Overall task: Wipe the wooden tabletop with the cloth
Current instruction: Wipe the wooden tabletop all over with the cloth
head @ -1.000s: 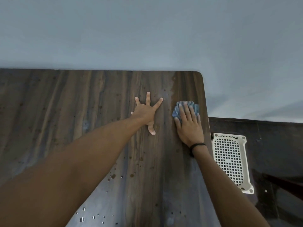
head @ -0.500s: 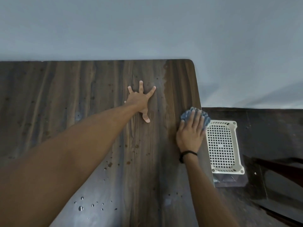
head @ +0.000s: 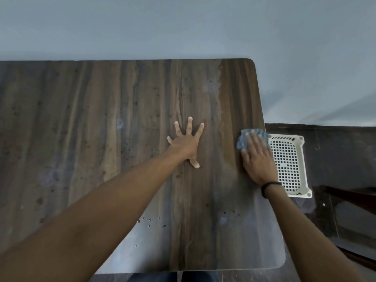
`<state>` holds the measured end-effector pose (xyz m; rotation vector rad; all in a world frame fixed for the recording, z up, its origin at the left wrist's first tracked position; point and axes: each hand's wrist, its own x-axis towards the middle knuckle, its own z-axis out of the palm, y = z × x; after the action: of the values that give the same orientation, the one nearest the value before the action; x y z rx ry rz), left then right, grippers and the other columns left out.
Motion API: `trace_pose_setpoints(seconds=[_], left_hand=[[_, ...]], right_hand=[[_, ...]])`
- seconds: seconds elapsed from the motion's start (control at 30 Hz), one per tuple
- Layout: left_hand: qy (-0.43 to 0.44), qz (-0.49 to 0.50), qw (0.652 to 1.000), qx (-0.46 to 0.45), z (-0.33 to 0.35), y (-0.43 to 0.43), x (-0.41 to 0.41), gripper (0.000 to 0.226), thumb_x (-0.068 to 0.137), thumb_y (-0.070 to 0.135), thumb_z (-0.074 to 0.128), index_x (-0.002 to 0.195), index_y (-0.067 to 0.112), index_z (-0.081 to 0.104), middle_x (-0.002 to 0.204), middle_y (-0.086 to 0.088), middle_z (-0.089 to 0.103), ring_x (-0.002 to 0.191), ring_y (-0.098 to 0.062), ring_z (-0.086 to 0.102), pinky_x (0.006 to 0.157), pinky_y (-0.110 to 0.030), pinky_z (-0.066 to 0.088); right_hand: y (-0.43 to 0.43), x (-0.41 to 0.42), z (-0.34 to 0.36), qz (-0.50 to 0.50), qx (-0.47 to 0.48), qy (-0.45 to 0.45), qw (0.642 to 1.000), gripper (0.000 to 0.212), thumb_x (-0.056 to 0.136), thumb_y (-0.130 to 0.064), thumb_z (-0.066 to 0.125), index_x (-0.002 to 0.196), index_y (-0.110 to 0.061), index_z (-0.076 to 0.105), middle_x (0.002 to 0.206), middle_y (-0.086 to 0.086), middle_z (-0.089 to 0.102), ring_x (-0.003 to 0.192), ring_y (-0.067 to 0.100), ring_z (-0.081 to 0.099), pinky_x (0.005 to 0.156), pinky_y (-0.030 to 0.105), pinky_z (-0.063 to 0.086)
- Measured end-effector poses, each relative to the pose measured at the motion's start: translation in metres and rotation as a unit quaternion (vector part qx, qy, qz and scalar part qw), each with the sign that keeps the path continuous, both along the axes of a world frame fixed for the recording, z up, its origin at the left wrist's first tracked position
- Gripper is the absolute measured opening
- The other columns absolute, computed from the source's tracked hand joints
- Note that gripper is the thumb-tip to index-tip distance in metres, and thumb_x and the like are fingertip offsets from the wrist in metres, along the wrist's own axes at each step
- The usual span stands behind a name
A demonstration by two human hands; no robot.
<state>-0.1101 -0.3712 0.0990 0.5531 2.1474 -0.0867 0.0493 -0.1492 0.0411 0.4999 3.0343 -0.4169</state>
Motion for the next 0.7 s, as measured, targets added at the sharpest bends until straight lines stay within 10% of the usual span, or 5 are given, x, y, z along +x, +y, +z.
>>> trace_pose_setpoints(seconds=[0.07, 0.23, 0.37, 0.53, 0.7], left_hand=[[0.011, -0.004, 1.000, 0.010, 0.000, -0.001, 0.001, 0.152, 0.063, 0.041, 0.093, 0.147, 0.039, -0.034, 0.145, 0.000, -0.055, 0.139, -0.051, -0.034, 0.109, -0.077, 0.015], [0.018, 0.001, 0.999, 0.033, 0.007, -0.011, 0.010, 0.148, 0.064, 0.044, 0.091, 0.152, 0.036, -0.027, 0.151, -0.002, -0.049, 0.141, -0.049, -0.032, 0.112, -0.075, 0.012], [0.008, 0.018, 0.999, 0.033, 0.009, -0.018, 0.038, 0.149, 0.062, 0.049, 0.091, 0.152, 0.035, -0.028, 0.150, -0.002, -0.050, 0.140, -0.047, -0.035, 0.111, -0.077, 0.007], [0.024, 0.032, 0.998, 0.037, 0.001, -0.023, 0.062, 0.153, 0.060, 0.040, 0.094, 0.152, 0.035, -0.028, 0.151, -0.001, -0.049, 0.141, -0.046, -0.035, 0.110, -0.078, 0.009], [0.017, 0.054, 0.998, 0.012, 0.010, -0.014, 0.061, 0.155, 0.057, 0.036, 0.096, 0.151, 0.038, -0.028, 0.152, 0.001, -0.048, 0.142, -0.045, -0.033, 0.111, -0.075, 0.008]], right_hand=[[-0.014, -0.008, 0.003, -0.112, -0.015, -0.015, 0.994, 0.060, 0.108, -0.043, 0.029, 0.163, -0.022, 0.014, 0.170, 0.001, 0.008, 0.157, 0.019, 0.002, 0.126, 0.053, 0.010], [-0.017, 0.035, 0.002, 0.195, 0.023, -0.003, 0.981, 0.058, 0.108, -0.048, 0.024, 0.162, -0.033, 0.010, 0.168, -0.012, 0.007, 0.156, 0.009, 0.001, 0.126, 0.049, 0.016], [-0.006, 0.017, 0.005, -0.052, -0.002, -0.003, 0.999, 0.061, 0.106, -0.046, 0.022, 0.162, -0.022, 0.016, 0.170, 0.000, 0.013, 0.157, 0.018, 0.004, 0.126, 0.052, 0.012], [-0.003, 0.057, 0.004, 0.242, 0.019, 0.000, 0.970, 0.058, 0.108, -0.046, 0.025, 0.162, -0.028, 0.018, 0.169, -0.008, 0.014, 0.156, 0.011, 0.006, 0.124, 0.050, 0.020], [-0.008, 0.051, 0.003, 0.046, -0.004, -0.003, 0.999, 0.059, 0.108, -0.039, 0.032, 0.162, -0.022, 0.016, 0.170, 0.000, 0.012, 0.157, 0.019, 0.005, 0.126, 0.053, 0.011]])
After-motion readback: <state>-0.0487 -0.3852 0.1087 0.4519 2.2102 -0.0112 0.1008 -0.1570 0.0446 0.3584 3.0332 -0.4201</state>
